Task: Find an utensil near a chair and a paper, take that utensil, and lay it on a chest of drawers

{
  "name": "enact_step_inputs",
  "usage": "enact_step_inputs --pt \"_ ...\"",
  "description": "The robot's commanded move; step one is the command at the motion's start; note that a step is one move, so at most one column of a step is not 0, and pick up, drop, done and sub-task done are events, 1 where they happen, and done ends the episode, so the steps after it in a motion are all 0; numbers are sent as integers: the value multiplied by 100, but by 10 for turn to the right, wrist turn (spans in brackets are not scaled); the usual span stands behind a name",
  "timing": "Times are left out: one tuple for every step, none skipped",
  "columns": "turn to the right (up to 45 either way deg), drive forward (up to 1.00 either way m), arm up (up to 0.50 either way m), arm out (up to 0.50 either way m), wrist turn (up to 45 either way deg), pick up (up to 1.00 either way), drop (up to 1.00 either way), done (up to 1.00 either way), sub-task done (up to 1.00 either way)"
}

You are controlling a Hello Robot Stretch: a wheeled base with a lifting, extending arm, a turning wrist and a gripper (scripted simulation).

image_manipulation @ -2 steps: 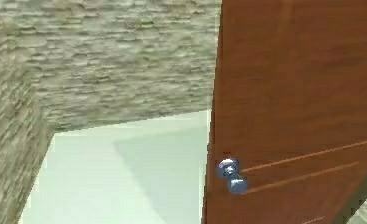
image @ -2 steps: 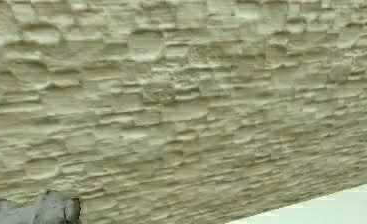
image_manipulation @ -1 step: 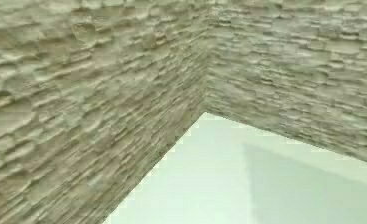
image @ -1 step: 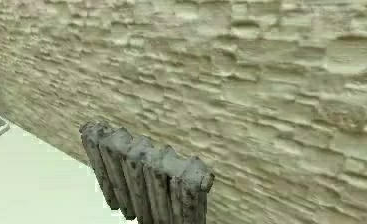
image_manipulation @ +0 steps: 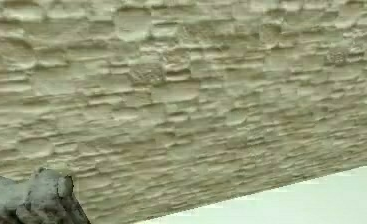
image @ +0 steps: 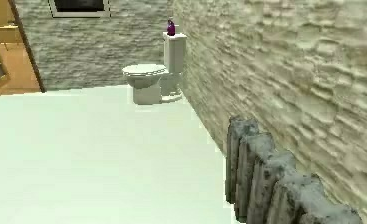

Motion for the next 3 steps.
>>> enact_step_inputs --pt "-390 0 0 0 0 0 0 0 0" --pt "0 100 0 0 0 0 0 0 0" --pt "-30 0 0 0 0 0 0 0 0"
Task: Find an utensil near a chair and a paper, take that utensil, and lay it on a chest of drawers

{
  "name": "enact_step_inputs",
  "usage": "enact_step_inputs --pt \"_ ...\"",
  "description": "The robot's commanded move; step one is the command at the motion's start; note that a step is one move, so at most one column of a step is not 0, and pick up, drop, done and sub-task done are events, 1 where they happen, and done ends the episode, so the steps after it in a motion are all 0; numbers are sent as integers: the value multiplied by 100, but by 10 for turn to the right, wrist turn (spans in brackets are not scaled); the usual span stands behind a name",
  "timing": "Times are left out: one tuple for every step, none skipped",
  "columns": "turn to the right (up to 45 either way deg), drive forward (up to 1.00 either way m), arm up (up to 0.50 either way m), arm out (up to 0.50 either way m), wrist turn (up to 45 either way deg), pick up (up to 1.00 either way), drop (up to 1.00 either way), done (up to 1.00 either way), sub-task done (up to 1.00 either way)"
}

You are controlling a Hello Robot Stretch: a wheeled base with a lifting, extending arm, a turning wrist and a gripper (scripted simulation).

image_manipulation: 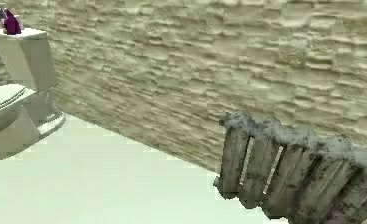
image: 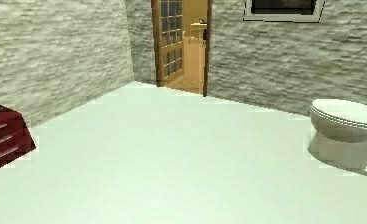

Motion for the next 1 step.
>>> enact_step_inputs --pt "0 100 0 0 0 0 0 0 0"
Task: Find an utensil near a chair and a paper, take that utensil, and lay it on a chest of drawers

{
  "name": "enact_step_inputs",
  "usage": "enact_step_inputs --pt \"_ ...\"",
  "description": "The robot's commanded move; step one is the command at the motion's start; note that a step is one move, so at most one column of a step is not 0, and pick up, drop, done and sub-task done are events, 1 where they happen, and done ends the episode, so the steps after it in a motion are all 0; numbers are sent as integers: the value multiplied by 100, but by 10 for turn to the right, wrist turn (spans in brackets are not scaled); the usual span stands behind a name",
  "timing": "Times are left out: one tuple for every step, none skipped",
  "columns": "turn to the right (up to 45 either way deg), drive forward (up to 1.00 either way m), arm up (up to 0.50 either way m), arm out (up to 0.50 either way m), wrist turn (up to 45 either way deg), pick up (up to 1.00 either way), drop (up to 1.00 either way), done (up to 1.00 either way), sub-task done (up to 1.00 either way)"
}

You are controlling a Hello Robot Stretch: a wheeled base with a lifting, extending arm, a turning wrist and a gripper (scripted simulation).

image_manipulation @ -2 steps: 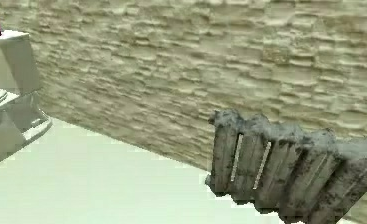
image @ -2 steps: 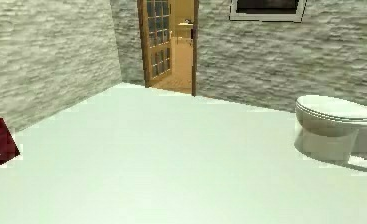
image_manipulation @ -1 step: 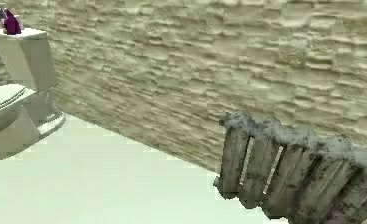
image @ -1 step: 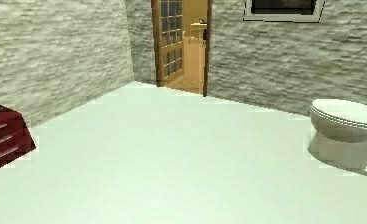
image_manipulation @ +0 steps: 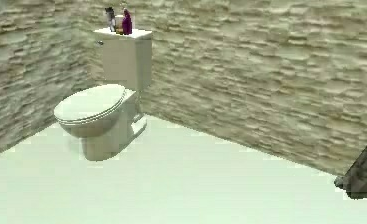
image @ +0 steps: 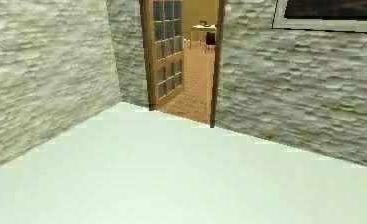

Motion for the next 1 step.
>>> enact_step_inputs --pt "0 100 0 0 0 0 0 0 0"
